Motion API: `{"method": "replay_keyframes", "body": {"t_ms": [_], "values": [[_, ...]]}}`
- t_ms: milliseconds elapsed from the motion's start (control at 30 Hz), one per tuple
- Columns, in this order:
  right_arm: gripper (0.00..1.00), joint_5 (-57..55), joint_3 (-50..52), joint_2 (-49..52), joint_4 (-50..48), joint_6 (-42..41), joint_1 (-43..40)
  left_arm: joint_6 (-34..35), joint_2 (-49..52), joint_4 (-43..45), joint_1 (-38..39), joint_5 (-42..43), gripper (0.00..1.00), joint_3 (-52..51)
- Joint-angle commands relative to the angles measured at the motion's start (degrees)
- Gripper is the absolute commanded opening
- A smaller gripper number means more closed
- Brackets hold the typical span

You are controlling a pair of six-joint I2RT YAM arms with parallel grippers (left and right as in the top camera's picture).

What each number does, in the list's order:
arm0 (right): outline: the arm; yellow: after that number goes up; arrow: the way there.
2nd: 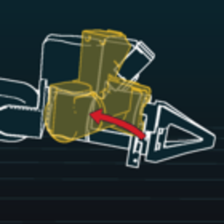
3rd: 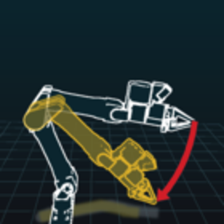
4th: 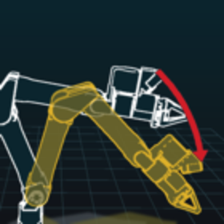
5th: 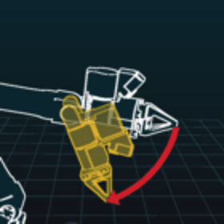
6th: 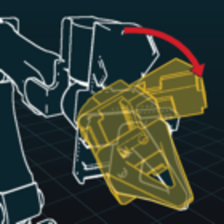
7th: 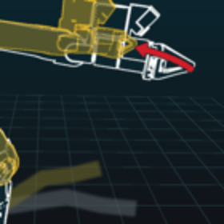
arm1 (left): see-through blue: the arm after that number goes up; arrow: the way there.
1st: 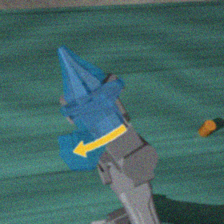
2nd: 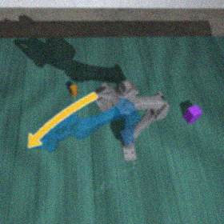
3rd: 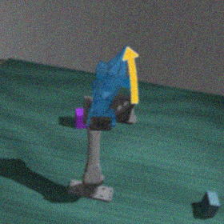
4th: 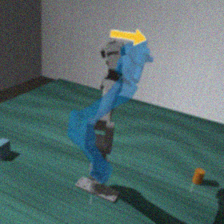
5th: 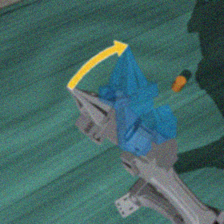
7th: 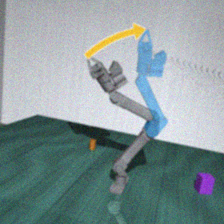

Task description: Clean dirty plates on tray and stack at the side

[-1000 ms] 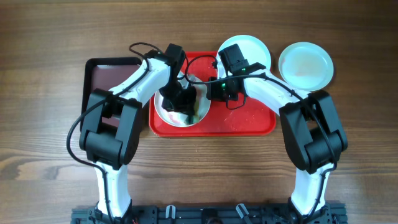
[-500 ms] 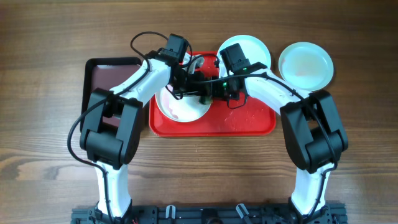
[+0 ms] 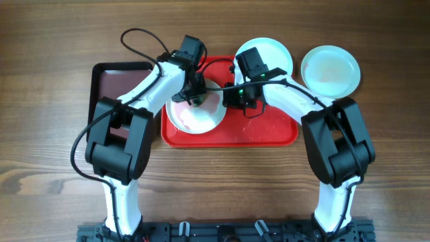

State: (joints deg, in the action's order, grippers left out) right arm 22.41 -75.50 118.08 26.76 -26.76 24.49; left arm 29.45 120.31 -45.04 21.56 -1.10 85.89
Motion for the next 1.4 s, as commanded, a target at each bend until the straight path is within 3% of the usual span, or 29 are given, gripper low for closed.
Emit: {"method": "replay_keyframes", "body": {"t_ms": [0, 200, 300, 500, 567, 833, 1033, 1233, 1367], "values": [[0.04, -1.0, 0.1, 1.1, 0.7, -0.2, -0.5, 0.9, 1.5, -8.1, -1.2, -9.1, 0.04, -1.7], [0.04, -0.9, 0.1, 1.1, 0.7, -0.2, -0.5, 1.0, 1.5, -16.8, -1.2, -8.5, 0.04, -1.7], [0.04, -0.9, 0.1, 1.1, 0.7, -0.2, -0.5, 0.6, 1.5, -19.7, -1.2, -3.3, 0.04, -1.7], [0.04, -0.9, 0.1, 1.1, 0.7, -0.2, -0.5, -12.9, 1.5, -18.1, -0.8, 26.6, 0.04, -1.7], [0.04, -0.9, 0.1, 1.1, 0.7, -0.2, -0.5, -14.3, 1.5, -15.0, -0.1, 29.9, 0.04, -1.7], [0.04, -0.9, 0.1, 1.1, 0.7, -0.2, -0.5, -14.0, 1.5, -2.5, 3.7, 29.6, 0.04, -1.7], [0.04, -0.9, 0.1, 1.1, 0.7, -0.2, -0.5, -12.1, 1.5, 0.9, 3.5, 15.8, 0.04, -1.7], [0.04, -0.9, 0.1, 1.1, 0.7, -0.2, -0.5, -12.0, 1.5, 3.8, 1.5, 10.1, 0.04, -1.7], [0.04, -0.9, 0.1, 1.1, 0.8, -0.2, -0.5, -4.9, 1.5, 4.1, -2.1, 6.3, 0.04, -1.7]]}}
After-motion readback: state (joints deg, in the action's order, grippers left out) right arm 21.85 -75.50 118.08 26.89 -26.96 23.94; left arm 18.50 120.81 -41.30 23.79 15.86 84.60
